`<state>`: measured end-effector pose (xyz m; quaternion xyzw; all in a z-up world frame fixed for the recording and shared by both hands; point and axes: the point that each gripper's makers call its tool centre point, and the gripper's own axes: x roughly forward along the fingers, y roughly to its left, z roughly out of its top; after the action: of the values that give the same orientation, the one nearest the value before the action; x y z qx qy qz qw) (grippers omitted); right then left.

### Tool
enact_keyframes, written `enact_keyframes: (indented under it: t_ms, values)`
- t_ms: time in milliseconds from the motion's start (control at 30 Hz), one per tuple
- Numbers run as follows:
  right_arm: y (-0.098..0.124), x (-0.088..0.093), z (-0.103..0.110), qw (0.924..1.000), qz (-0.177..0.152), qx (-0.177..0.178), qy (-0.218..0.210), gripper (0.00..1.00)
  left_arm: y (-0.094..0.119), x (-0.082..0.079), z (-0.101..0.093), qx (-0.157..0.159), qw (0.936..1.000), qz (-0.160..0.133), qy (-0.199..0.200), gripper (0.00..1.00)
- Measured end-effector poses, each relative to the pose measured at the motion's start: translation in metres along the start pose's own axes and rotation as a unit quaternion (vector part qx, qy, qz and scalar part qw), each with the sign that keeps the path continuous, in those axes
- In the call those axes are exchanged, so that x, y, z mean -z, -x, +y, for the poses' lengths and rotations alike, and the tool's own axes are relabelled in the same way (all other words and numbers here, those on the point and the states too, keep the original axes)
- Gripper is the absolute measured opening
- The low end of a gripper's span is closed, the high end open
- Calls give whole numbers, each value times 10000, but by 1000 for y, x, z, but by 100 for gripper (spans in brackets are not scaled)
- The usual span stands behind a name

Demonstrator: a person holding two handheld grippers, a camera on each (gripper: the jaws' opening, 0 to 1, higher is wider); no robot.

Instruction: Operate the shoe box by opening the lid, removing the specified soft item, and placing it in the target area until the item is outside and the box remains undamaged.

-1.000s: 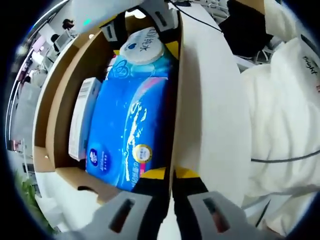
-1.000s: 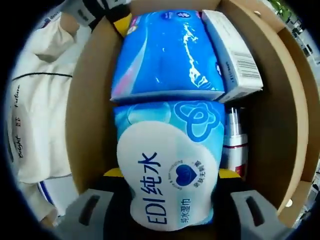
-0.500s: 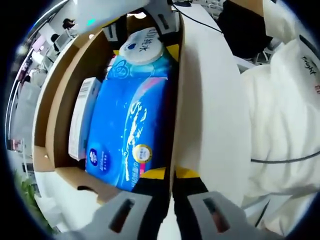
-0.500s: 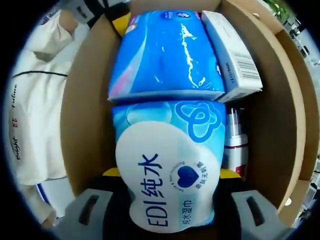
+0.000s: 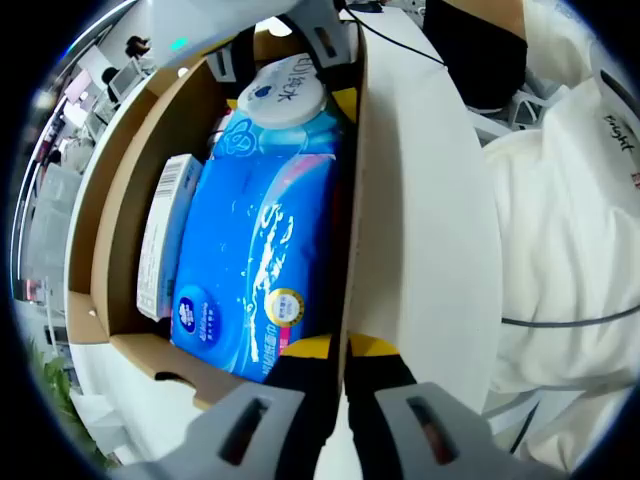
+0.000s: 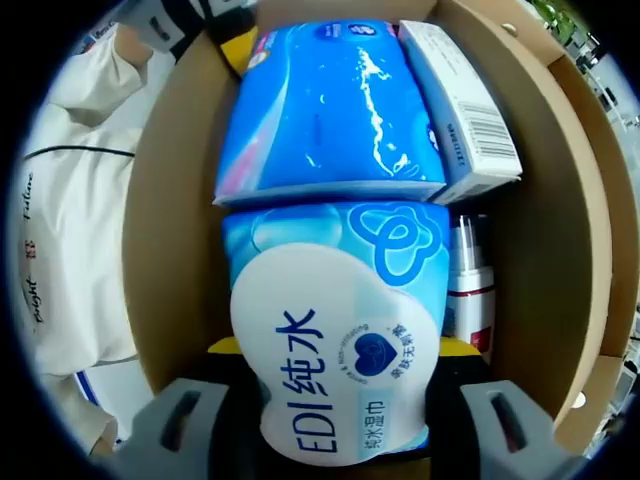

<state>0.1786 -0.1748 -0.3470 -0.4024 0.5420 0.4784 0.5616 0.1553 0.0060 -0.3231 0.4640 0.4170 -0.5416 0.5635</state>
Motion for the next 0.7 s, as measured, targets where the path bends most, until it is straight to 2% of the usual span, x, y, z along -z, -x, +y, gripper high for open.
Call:
enact_keyframes:
  t_ms: [100, 167, 233, 300, 367, 433, 533, 567, 700]
  values:
    - [2, -1, -4, 10000, 7, -19, 7, 65, 0, 0, 0, -3, 10000, -8, -26, 2]
    - [2, -1, -4, 10000, 31, -3, -1, 64, 0, -1, -1, -72, 9988, -33, -474, 2]
    - [4, -2, -5, 9997, 125, 217, 31, 63, 0, 0, -2, -44, 9997, -19, -258, 2]
    - [6, -2, -5, 9995, 70, 285, 90, 63, 0, 0, -1, -21, 10000, -5, -94, 2]
    - [5, -2, -2, 9999, -14, 169, -10, 62, 0, 1, -1, 6, 9999, 7, -134, 2]
    - [3, 0, 2, 9998, 42, -65, -161, 62, 0, 2, -2, 24, 9998, 3, -174, 2]
    - [5, -1, 0, 9999, -75, -18, -102, 62, 0, 2, -1, -1, 9998, -30, -196, 2]
    - [6, -4, -1, 9998, -202, 40, 65, 62, 0, 2, -1, -8, 9998, -31, -199, 2]
    - [13, -4, -1, 9998, -205, 34, 78, 62, 0, 2, 0, -1, 9998, -32, -180, 2]
